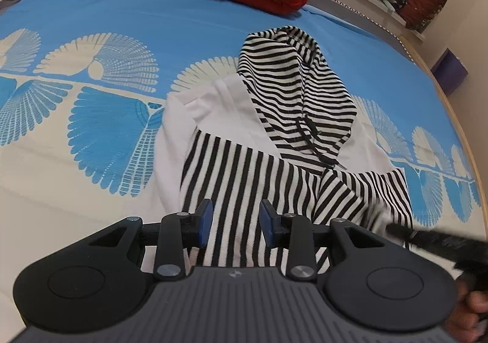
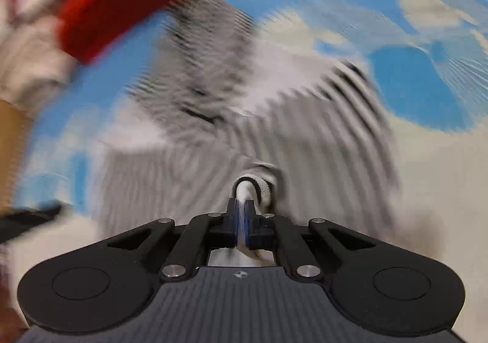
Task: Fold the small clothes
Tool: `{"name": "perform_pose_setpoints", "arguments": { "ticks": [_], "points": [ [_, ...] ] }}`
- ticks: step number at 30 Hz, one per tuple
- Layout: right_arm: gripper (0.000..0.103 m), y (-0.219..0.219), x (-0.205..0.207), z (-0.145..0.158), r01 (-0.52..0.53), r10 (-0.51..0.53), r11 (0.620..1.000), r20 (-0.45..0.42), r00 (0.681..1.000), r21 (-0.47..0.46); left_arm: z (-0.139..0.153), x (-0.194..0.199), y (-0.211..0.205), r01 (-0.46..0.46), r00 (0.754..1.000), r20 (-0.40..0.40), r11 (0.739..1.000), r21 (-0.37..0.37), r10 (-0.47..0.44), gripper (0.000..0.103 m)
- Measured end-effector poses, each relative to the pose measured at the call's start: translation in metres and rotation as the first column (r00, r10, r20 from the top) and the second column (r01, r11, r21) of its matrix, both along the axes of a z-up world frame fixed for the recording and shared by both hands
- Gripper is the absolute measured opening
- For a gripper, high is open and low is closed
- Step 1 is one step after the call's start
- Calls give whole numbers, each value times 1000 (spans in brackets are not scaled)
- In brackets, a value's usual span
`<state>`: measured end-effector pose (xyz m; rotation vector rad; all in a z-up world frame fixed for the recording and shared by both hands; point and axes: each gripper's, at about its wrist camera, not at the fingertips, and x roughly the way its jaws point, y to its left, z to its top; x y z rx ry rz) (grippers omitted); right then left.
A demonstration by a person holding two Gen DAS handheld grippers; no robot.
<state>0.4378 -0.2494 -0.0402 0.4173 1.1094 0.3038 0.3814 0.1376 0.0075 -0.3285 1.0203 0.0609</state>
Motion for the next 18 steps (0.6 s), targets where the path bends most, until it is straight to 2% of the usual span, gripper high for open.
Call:
{"name": "perform_pose_setpoints", "arguments": {
  "ticks": [2, 3, 4, 5, 6, 7, 9, 11, 14, 15, 18],
  "points": [
    [3, 4, -1, 12, -16, 5, 974, 50, 999, 225, 1, 0, 1, -2, 1000, 2, 1000, -2, 2, 37],
    [6, 8, -1, 19, -55, 25, 929, 85, 996, 366, 1, 0, 2, -3, 1000, 2, 1000, -4, 3, 37],
    [7, 12, -1, 24, -86, 44, 895, 105, 993, 439, 1, 0, 2, -4, 1000, 2, 1000, -5, 4, 37],
    [22, 16, 0, 29, -108, 63, 877, 112, 992, 467, 0, 0, 3, -6, 1000, 0, 1000, -6, 6, 37],
    [51, 19, 0, 32, -120, 77, 881, 113, 991, 457, -1, 0, 3, -6, 1000, -2, 1000, -6, 6, 37],
    [61, 21, -1, 35, -111, 68, 909, 121, 990, 402, -1, 0, 4, -7, 1000, -4, 1000, -6, 7, 37],
    [63, 19, -4, 37, -68, 27, 959, 150, 988, 276, -4, 1, 7, -16, 1000, -11, 1000, -5, 16, 37],
    [63, 14, -2, 33, -25, 2, 985, 130, 991, 169, -6, 1, 11, -28, 999, -17, 1000, -13, 28, 37],
    [63, -2, 3, 22, 68, -76, 989, 54, 996, 129, -10, 4, 17, -52, 998, -29, 998, -45, 51, 38],
    [62, -6, 4, 17, 93, -96, 990, 25, 995, 105, -13, 4, 19, -67, 997, -36, 996, -61, 65, 42],
    [61, -20, 2, 5, 167, -167, 986, -47, 985, -13, -25, 5, 30, -132, 990, -73, 985, -115, 124, 44]
  ]
}}
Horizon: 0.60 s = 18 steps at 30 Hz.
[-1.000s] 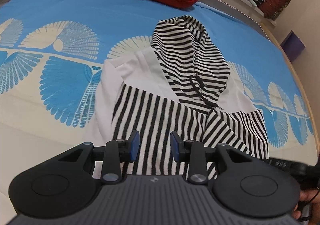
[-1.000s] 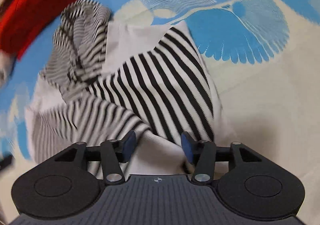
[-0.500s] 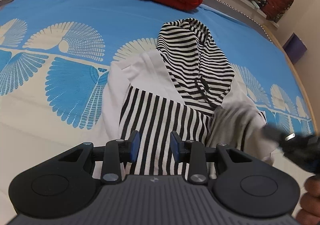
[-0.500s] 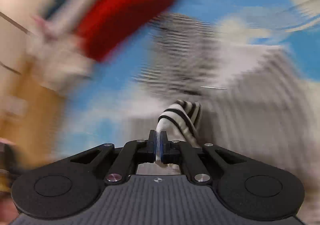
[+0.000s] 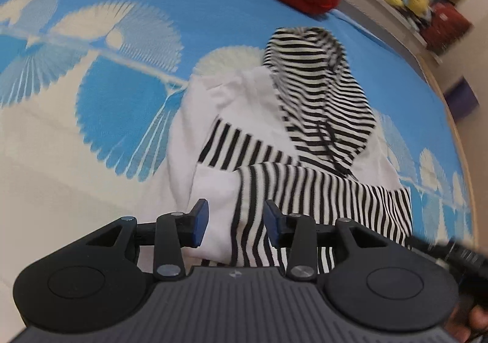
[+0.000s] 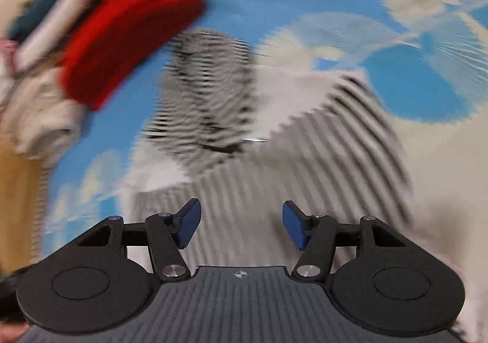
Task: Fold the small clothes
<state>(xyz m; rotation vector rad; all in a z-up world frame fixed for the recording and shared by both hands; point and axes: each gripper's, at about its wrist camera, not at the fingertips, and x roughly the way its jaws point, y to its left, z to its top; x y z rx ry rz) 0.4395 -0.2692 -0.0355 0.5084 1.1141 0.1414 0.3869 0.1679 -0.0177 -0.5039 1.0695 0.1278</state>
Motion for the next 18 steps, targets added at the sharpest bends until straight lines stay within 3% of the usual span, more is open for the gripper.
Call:
{"name": "perform_pose_setpoints", "arguments": {
  "ticks": [2, 5, 13, 14, 16, 18],
  "points": [
    [61, -9, 0, -12, 35, -38, 998, -65, 997, -50, -12, 0, 10, -56, 998, -39, 997, -49, 54, 44],
    [61, -24, -2, -24, 104, -105, 994, -125, 987, -19, -29, -1, 21, -118, 990, -92, 988, -97, 109, 44],
    [62, -49, -5, -51, 271, -259, 963, -265, 929, 7, -67, -6, 28, -170, 970, -195, 981, -99, 148, 41],
    [62, -50, -5, -52, 277, -265, 961, -271, 926, 9, -66, -6, 26, -155, 972, -190, 984, -86, 137, 38],
    [62, -46, -5, -50, 270, -261, 963, -260, 930, -2, -58, -7, 19, -109, 982, -162, 993, -45, 101, 6],
    [62, -45, -4, -47, 261, -256, 965, -244, 935, -11, -39, -9, 12, -76, 991, -105, 997, 16, 77, 6]
  ]
}}
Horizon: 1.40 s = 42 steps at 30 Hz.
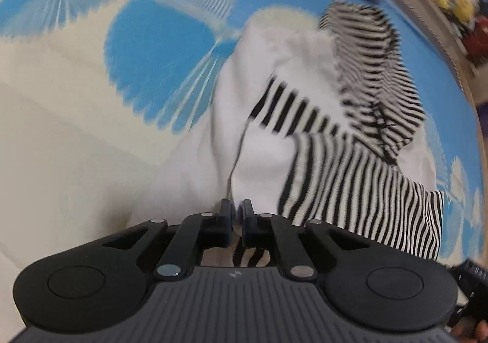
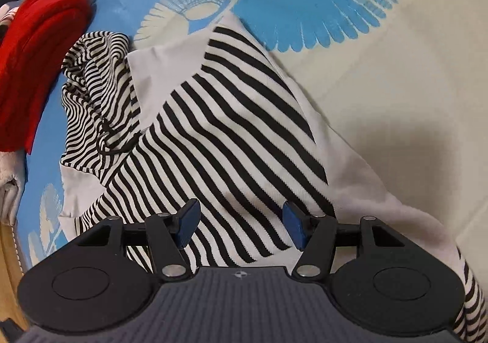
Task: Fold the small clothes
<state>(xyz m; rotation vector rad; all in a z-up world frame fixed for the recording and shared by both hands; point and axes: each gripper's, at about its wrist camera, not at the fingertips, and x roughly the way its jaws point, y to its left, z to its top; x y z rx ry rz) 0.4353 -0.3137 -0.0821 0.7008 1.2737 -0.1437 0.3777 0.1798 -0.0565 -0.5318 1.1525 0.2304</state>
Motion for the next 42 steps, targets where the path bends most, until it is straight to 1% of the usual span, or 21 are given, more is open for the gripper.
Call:
{"name": "perform_pose_setpoints", "arguments": {
  "ticks": [3, 5, 6, 9, 11, 13, 15, 17, 19, 20, 22, 23, 24, 25, 26, 27, 30, 31, 33, 38, 42],
  "points": [
    [62, 0, 0, 3, -6, 6, 1000, 17, 1000, -23, 31, -11, -6, -8, 997, 73, 999, 49, 4, 5],
    [62, -2, 1, 3, -2, 2, 1000, 18, 1000, -29, 39, -19, -6, -35, 996, 81, 997, 71, 30, 5],
    [62, -3, 0, 2, 4, -3, 999, 14, 1000, -33, 35, -20, -5, -43, 998, 54, 996, 72, 39, 6],
    [60, -11, -1, -4, 30, -31, 996, -13, 999, -88, 10, -14, 1, -55, 996, -68, 998, 7, 55, 7],
    [59, -18, -2, -10, 50, -55, 992, -41, 998, -117, 15, -12, 0, -62, 997, -34, 996, 62, 64, 7],
    [55, -22, -3, -12, 68, -75, 989, -50, 996, -128, 27, -9, -8, -19, 999, 27, 994, 106, 17, 9],
    [55, -21, -3, -8, 71, -77, 988, -41, 996, -139, 29, -6, -15, 26, 997, 65, 995, 100, -33, 17],
    [55, -17, -3, -1, 56, -60, 984, -16, 998, -172, 11, -1, -20, 55, 998, -3, 996, 69, -55, 18],
    [55, -14, -1, 2, 38, -39, 979, -4, 999, -198, -12, -2, -17, 29, 995, -92, 1000, 1, -28, 18],
    [55, -15, -1, 1, 35, -37, 979, -8, 999, -200, -17, -4, -16, 11, 994, -108, 1000, -10, -12, 18],
    [55, -19, -1, 0, 46, -52, 979, -23, 998, -199, -8, -4, -19, 31, 996, -83, 999, 38, -28, 19],
    [56, -20, -1, 1, 51, -57, 979, -23, 998, -197, 1, -3, -23, 48, 998, -50, 997, 68, -45, 20],
    [56, -20, -1, 3, 48, -52, 981, -17, 998, -186, 11, -3, -26, 64, 998, -6, 994, 93, -63, 26],
    [56, -18, 0, 6, 39, -41, 984, -7, 999, -173, 18, -3, -28, 76, 996, 28, 991, 108, -80, 33],
    [57, -16, 2, 10, 20, -19, 986, 9, 1000, -164, 20, -2, -31, 88, 994, 48, 989, 118, -94, 36],
    [59, -11, 3, 16, -15, 21, 986, 33, 999, -166, 15, 2, -32, 94, 994, 41, 989, 118, -99, 38],
    [65, 9, 10, 28, -171, 194, 961, 87, 977, -218, -16, 3, -31, 69, 994, -89, 996, 62, -63, 37],
    [65, 14, 11, 31, -214, 243, 946, 94, 966, -242, -21, 1, -30, 53, 994, -95, 997, 59, -47, 37],
    [65, 24, 11, 36, -275, 316, 915, 102, 943, -296, -11, 1, -35, 69, 995, -77, 991, 113, -60, 37],
    [65, 32, 12, 50, -329, 400, 868, 132, 907, -371, 23, 4, -46, 98, 993, 48, 978, 185, -108, 37],
    [65, 28, 13, 60, -342, 440, 834, 148, 886, -432, 37, 11, -53, 56, 991, 100, 962, 267, -86, 37]
  ]
}}
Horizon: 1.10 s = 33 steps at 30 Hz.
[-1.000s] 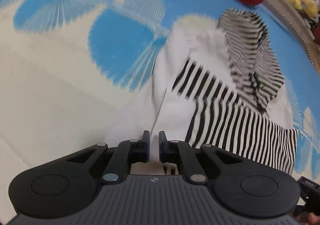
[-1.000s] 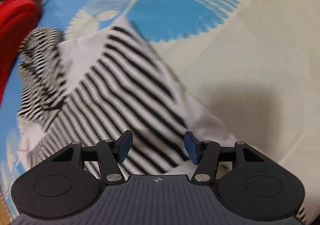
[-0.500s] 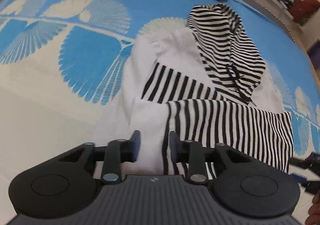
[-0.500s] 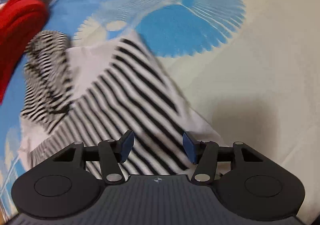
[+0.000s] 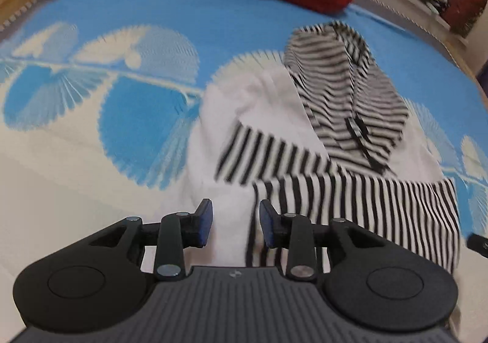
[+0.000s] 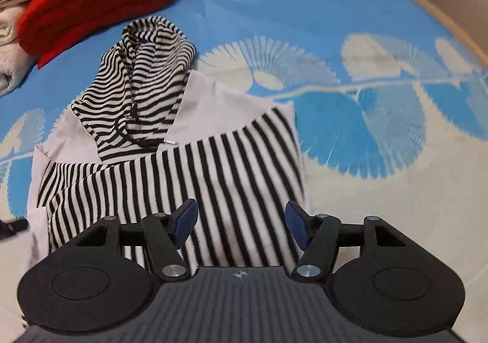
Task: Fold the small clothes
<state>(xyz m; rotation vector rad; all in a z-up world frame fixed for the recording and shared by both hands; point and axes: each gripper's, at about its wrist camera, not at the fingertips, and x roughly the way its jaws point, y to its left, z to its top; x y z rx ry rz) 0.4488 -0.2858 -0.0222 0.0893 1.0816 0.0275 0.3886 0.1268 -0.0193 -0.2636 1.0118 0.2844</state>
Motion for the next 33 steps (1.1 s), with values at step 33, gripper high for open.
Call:
{"name": "perform_pose_setpoints", "arguments": {
  "ticks": [33],
  "points": [
    [66, -62, 13, -2, 16, -12, 986, 22, 1000, -164, -32, 333, -12, 172, 960, 204, 978, 121, -194, 7]
  ]
}}
